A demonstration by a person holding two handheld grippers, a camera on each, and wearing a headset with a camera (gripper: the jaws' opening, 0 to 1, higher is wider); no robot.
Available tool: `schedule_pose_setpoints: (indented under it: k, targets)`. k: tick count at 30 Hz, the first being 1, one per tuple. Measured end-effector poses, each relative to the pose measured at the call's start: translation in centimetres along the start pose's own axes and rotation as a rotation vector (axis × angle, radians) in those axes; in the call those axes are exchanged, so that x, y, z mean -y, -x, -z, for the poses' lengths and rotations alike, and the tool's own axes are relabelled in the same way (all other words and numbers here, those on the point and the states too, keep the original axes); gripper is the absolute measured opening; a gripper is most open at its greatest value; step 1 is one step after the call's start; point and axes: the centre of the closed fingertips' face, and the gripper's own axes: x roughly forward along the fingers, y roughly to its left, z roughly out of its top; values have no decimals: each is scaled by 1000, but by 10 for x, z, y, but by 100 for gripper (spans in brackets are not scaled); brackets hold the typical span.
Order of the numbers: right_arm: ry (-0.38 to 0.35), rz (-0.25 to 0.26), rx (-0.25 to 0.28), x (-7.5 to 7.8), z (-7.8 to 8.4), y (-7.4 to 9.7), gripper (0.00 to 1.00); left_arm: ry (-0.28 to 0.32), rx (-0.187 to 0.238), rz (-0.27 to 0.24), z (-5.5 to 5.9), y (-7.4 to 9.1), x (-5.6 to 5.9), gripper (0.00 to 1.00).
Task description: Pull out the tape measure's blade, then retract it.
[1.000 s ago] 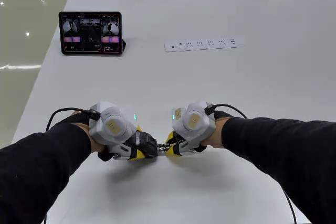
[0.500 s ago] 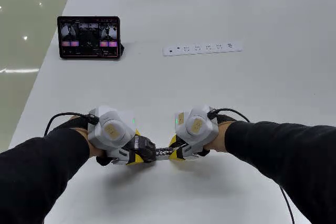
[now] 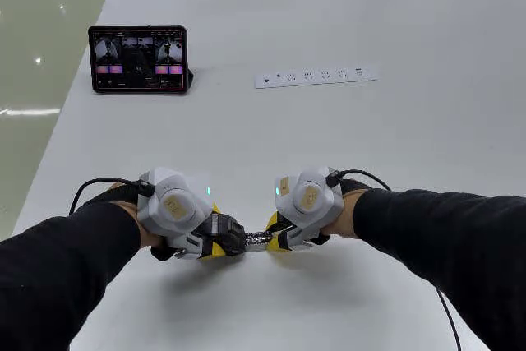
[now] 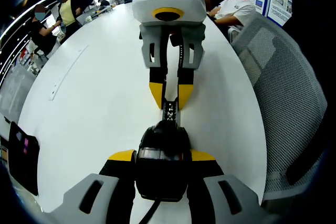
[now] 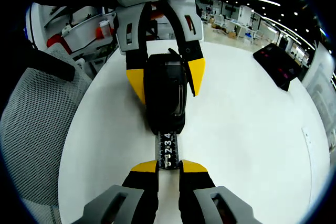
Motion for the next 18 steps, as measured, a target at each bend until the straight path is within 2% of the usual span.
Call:
schedule_pose_setpoints:
  k: [18]
  targets:
    - [-12, 4, -15, 1, 11, 9, 10, -11, 8, 2, 0, 0, 0, 33]
